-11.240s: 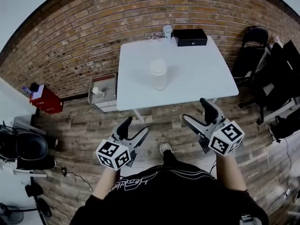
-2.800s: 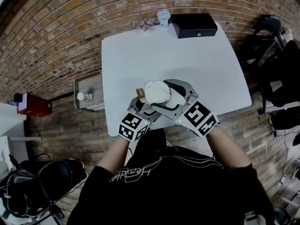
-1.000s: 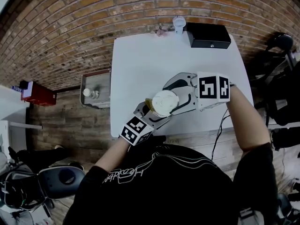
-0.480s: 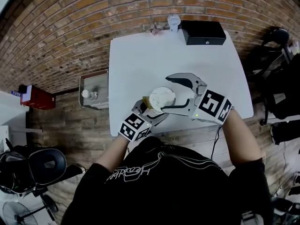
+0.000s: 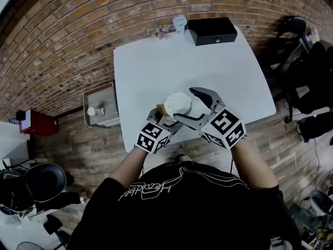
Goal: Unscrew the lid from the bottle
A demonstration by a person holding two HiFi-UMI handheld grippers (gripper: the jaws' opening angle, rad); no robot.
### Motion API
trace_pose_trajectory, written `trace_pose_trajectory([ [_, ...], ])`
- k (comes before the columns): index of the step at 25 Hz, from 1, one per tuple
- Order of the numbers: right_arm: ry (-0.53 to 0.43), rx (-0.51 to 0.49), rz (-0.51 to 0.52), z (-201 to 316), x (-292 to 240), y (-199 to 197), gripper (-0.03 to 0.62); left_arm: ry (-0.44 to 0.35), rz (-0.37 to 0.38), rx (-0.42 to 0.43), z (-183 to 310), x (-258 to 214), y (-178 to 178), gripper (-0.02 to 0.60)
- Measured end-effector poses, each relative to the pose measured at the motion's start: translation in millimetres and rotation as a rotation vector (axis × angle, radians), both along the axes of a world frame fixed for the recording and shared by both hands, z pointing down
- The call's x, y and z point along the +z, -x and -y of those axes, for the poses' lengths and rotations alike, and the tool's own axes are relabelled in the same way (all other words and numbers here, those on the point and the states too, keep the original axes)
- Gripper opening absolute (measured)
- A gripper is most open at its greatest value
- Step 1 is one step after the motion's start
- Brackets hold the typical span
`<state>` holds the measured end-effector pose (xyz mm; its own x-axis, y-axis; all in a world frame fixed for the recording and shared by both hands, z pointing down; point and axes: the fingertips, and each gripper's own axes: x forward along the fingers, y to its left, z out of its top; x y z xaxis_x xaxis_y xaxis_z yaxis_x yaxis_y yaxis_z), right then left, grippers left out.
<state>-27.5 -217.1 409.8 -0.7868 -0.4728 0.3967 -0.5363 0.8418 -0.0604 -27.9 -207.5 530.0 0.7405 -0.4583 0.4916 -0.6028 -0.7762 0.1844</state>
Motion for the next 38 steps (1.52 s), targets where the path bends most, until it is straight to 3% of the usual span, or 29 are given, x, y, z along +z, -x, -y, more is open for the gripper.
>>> trace_pose_trajectory([
  [9,0.042,0.221,-0.045,-7.8,15.9,3.3,0.374,-0.009,0.005,0.009,-1.3,1.1,-0.9,0.347],
  [17,0.024,0.337,-0.063,-2.3,15.4,5.1,0.352,-0.018,-0.009,0.016,-0.9,2.0,-2.0,0.345],
  [29,0.020,0.375,-0.086,-1.6,16.4,2.3,0.356,-0.022,0.004,0.058,-2.0,5.6,-1.1,0.341],
  [38,-0.013,0.414,-0.025,1.1,1.1,-2.7,0.354,-0.018,-0.004,0.107,-4.4,-0.8,4.8,0.341],
])
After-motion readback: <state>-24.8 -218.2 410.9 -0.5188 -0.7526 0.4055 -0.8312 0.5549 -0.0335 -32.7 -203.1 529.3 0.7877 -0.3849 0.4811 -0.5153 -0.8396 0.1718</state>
